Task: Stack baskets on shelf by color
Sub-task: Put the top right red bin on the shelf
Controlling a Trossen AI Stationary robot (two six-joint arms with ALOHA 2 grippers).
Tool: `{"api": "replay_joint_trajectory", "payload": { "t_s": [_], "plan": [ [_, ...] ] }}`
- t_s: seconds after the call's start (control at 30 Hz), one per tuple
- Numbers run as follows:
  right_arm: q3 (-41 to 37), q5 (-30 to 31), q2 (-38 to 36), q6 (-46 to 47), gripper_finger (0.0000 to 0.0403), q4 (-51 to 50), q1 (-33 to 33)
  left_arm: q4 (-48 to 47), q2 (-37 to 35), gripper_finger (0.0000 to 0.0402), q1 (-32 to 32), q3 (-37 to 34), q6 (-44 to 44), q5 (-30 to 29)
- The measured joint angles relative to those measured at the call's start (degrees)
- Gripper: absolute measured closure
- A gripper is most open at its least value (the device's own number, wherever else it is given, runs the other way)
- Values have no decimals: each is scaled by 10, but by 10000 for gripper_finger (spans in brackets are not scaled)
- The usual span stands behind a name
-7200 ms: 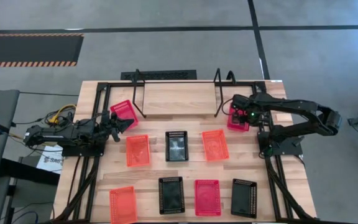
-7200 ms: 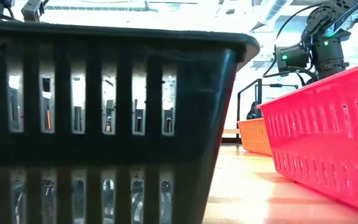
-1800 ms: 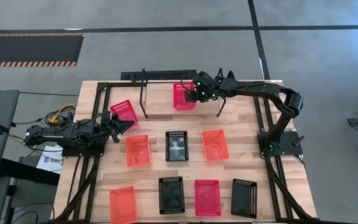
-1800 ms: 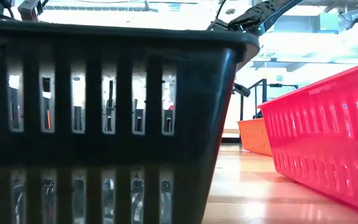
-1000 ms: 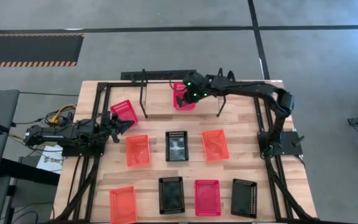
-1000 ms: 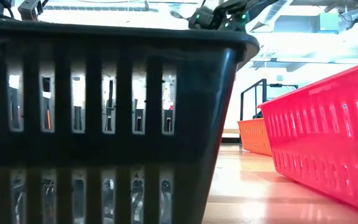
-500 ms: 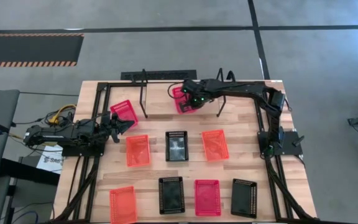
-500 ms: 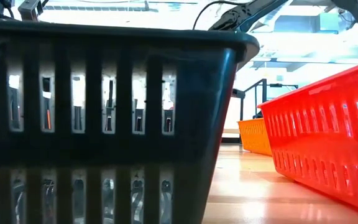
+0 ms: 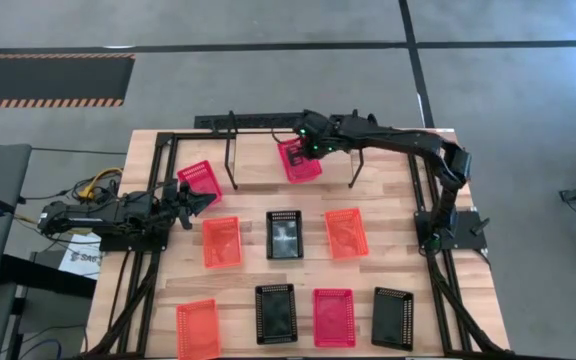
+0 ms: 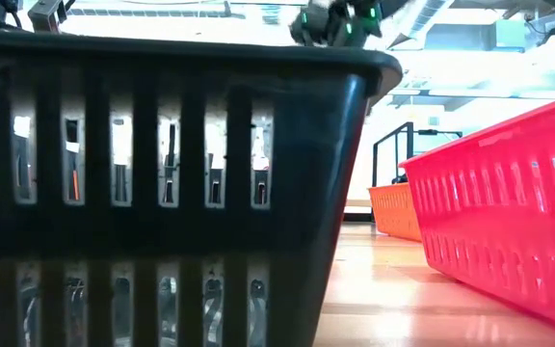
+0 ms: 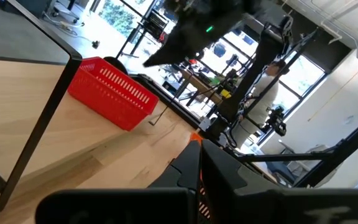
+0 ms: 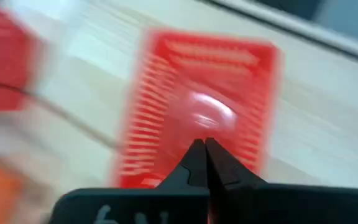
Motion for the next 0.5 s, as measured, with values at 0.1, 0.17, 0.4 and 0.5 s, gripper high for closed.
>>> {"api": "replay_joint_trajectory", "payload": {
  "t_s": [0.1, 0.17, 0.4, 0.5],
  "plan": [
    [58, -15, 5, -29, 402, 19, 20, 0, 0, 401, 0, 0, 0, 0],
    [87, -21, 10, -41, 402, 22, 33, 0, 0, 401, 0, 0, 0, 0],
    [93, -60, 49, -44, 403, 53, 55, 0, 0, 401, 0, 0, 0, 0],
    [95, -91, 85, -42, 403, 64, 63, 0, 0, 402, 0, 0, 1, 0]
  ]
}}
